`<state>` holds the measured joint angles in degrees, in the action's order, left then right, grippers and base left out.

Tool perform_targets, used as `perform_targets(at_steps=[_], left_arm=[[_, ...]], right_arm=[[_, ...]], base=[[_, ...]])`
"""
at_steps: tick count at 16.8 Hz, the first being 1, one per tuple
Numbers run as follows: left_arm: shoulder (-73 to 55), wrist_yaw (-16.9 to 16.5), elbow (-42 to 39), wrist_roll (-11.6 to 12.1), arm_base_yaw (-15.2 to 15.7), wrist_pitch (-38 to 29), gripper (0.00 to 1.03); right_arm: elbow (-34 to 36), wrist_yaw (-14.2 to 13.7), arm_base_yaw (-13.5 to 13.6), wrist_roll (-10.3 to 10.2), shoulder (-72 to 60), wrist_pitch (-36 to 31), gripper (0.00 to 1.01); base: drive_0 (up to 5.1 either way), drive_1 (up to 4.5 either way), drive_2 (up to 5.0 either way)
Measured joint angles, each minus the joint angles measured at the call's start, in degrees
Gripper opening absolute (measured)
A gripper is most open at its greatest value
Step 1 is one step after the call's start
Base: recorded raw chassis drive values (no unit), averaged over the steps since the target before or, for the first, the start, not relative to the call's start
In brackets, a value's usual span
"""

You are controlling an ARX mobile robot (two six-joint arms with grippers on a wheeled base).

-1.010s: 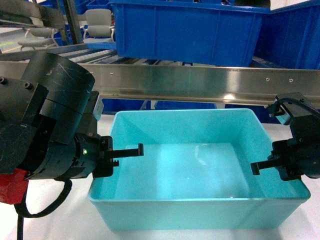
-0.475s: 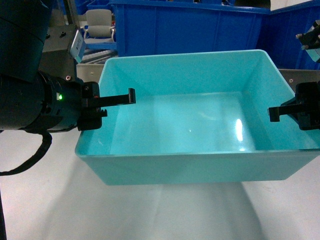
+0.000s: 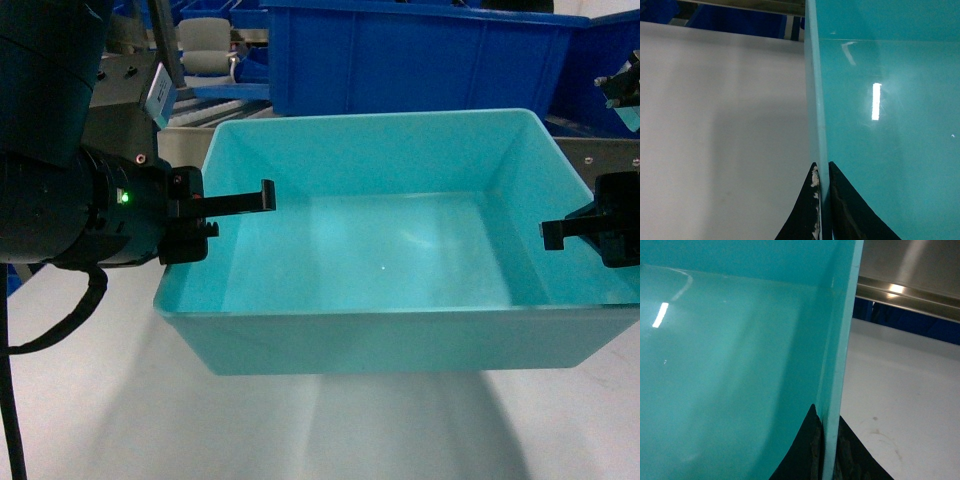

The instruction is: Organize blue bins on left shelf correctly

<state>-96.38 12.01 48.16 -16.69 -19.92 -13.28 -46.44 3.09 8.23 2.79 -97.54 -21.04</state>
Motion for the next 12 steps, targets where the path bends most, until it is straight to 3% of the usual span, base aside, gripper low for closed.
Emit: perform_targets(at_steps=[11, 12], left_arm=[[0.0, 0.0, -0.1, 0.0, 0.1, 0.1, 0.02], [0.0, 0.0, -0.1, 0.0, 0.1, 0.0, 0.02]], right_arm=[[0.1, 0.0, 0.0, 0.0, 0.0, 0.0, 0.02], [0.1, 0.0, 0.0, 0.0, 0.0, -0.3, 0.02]], base=[[0.0, 0.00, 0.0], [-4.8, 3.58, 1.3]])
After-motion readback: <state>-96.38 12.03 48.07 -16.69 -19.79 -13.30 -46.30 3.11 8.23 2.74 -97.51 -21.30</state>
